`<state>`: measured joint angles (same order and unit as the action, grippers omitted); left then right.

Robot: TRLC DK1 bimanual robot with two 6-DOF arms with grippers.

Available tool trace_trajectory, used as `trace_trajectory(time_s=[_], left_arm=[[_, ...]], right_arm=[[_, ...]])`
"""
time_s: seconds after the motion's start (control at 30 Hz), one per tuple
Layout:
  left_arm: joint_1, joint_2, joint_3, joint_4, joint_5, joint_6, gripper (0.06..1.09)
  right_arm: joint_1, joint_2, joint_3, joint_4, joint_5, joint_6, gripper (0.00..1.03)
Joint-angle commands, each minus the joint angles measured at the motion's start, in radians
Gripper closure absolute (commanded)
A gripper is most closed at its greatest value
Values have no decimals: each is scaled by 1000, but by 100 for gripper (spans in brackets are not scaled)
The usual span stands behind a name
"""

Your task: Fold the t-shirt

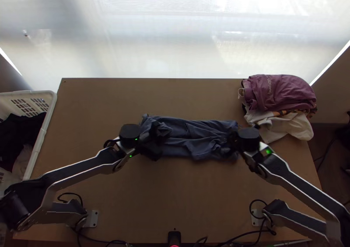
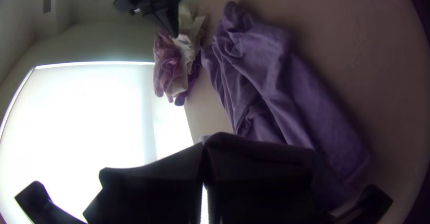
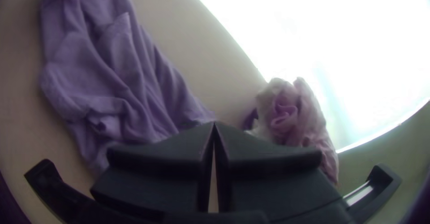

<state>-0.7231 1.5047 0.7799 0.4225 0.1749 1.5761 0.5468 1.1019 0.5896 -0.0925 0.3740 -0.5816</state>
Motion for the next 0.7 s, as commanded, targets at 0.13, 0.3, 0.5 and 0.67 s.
trace_trajectory(time_s=[0.13, 0.3, 0.5, 0.67], left_arm=[[-207, 365, 360, 18, 15, 41, 105], [-276, 535, 565, -1, 17, 32, 105], [-323, 684, 748, -28, 17, 1, 105], [-346, 772, 835, -27, 18, -13, 100]], right_arm=[[-226, -389, -102, -199, -12, -72, 100], [-334, -478, -125, -257, -81, -81, 100], [-378, -525, -155, -276, -95, -90, 100], [-400, -530, -157, -277, -115, -93, 100]])
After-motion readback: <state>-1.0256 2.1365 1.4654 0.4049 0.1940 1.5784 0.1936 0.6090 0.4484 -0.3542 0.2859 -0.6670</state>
